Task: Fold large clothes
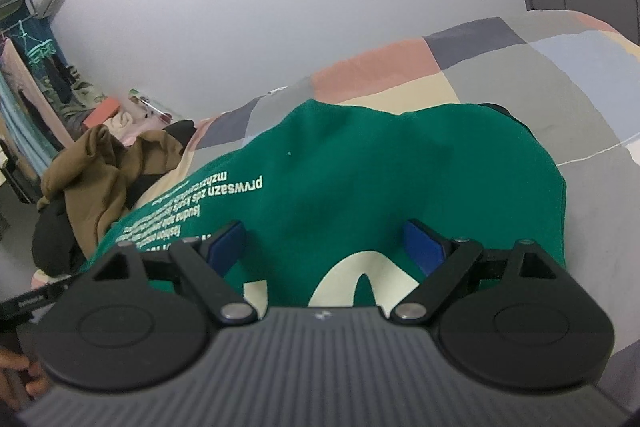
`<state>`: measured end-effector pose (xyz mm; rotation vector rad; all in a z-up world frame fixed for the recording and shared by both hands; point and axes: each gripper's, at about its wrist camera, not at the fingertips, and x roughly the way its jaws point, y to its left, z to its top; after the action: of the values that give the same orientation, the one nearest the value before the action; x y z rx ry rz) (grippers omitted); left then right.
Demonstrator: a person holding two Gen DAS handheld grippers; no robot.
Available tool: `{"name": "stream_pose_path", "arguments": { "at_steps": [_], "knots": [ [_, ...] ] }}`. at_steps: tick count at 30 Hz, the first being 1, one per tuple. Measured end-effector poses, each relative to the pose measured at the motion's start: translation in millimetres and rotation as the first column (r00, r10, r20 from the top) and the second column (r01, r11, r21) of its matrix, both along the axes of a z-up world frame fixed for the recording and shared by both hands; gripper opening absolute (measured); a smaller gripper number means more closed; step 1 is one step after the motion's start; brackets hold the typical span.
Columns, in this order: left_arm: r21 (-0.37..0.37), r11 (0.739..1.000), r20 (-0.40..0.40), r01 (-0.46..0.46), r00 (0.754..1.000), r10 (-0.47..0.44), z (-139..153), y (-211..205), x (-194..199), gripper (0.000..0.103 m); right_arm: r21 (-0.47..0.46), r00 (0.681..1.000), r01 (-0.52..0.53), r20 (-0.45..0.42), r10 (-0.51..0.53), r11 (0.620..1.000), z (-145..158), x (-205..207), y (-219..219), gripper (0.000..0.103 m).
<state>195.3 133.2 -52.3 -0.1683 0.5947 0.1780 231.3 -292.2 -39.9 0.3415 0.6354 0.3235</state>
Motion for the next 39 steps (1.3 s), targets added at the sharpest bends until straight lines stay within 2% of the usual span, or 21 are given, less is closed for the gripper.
{"name": "stream_pose_path", "arguments": {
  "at_steps": [2, 4, 6, 7, 8, 9, 10, 11, 13, 15, 18, 22, 25, 30, 35, 39],
  "knots": [
    [-0.048, 0.999, -0.019, 0.007, 1.0, -0.008, -5.5, 9.1, 3.0, 0.092, 0.007, 1.0, 0.002, -0.005, -0.002, 1.0, -0.5, 0.5, -0.4, 0.089],
    [-0.154, 0.988, -0.047, 0.012, 0.999, -0.02, -12.2, 20.6, 11.7, 0.092, 0.006, 1.0, 0.003, -0.007, -0.003, 1.0, -0.5, 0.3, 0.2, 0.089],
    [-0.256, 0.966, -0.049, 0.029, 0.998, -0.043, -19.1, 28.9, 19.3, 0.091, -0.001, 1.0, 0.001, -0.006, -0.001, 1.0, -0.4, -0.2, 1.1, 0.089],
    [-0.277, 0.96, -0.059, 0.035, 0.997, -0.053, -21.6, 30.1, 23.9, 0.085, -0.005, 1.0, -0.001, -0.007, 0.001, 1.0, 0.0, -0.4, 1.6, 0.089],
    [-0.291, 0.956, -0.062, 0.041, 0.996, -0.061, -23.4, 30.7, 27.6, 0.069, -0.01, 1.0, -0.004, -0.009, 0.004, 1.0, 0.7, -0.8, 2.0, 0.089],
    [-0.288, 0.956, -0.067, 0.045, 0.995, -0.067, -23.6, 29.3, 30.8, 0.058, -0.015, 1.0, -0.01, -0.011, 0.01, 1.0, 1.9, -1.5, 2.8, 0.089],
    [-0.274, 0.961, -0.071, 0.05, 0.995, -0.072, -22.9, 27.1, 32.7, 0.036, -0.022, 1.0, -0.018, -0.011, 0.018, 1.0, 3.5, -2.8, 4.2, 0.089],
    [-0.249, 0.966, -0.065, 0.065, 0.994, -0.083, -20.9, 23.4, 33.8, 0.026, -0.028, 1.0, -0.026, -0.008, 0.026, 0.999, 5.1, -4.7, 5.9, 0.089],
    [-0.183, 0.979, -0.013, 0.086, 0.996, -0.09, -11.8, 13.7, 30.2, 0.02, -0.045, 0.999, -0.043, 0.011, 0.044, 0.998, 9.3, -11.7, 10.4, 0.088],
    [-0.134, 0.987, 0.052, 0.09, 0.995, -0.084, 3.2, 8.3, 27.6, 0.018, -0.066, 0.997, -0.054, 0.046, 0.058, 0.996, 14.4, -20.2, 15.8, 0.088],
    [-0.126, 0.989, 0.134, 0.075, 0.989, -0.058, 25.8, 8.2, 42.8, 0.017, -0.104, 0.992, -0.061, 0.108, 0.072, 0.993, 19.0, -29.3, 26.4, 0.087],
    [-0.092, 0.993, 0.167, 0.067, 0.985, -0.051, 36.3, 2.3, 82.9, 0.017, -0.184, 0.989, -0.002, 0.144, 0.029, 0.983, 12.1, -18.2, 41.2, 0.087],
    [-0.082, 0.995, 0.157, 0.053, 0.987, -0.039, 27.5, 2.4, 116.5, 0.017, -0.178, 0.987, 0.03, 0.159, -0.001, 0.984, 5.5, 2.2, 46.2, 0.088],
    [-0.073, 0.996, 0.078, 0.043, 0.996, -0.037, -4.5, 11.3, 163.8, 0.018, -0.219, 0.984, 0.037, 0.178, 0.002, 0.975, -6.3, 39.2, 56.4, 0.089],
    [-0.083, 0.995, 0.036, 0.048, 0.998, -0.045, -33.3, 19.4, 181.8, 0.019, -0.206, 0.99, 0.051, 0.142, -0.022, 0.977, -27.9, 75.5, 58.7, 0.089],
    [-0.107, 0.992, 0.05, 0.063, 0.997, -0.058, -35.1, 24.2, 180.9, 0.023, -0.198, 0.992, 0.061, 0.125, -0.036, 0.978, -38.0, 92.2, 58.8, 0.09]
  ]
}}
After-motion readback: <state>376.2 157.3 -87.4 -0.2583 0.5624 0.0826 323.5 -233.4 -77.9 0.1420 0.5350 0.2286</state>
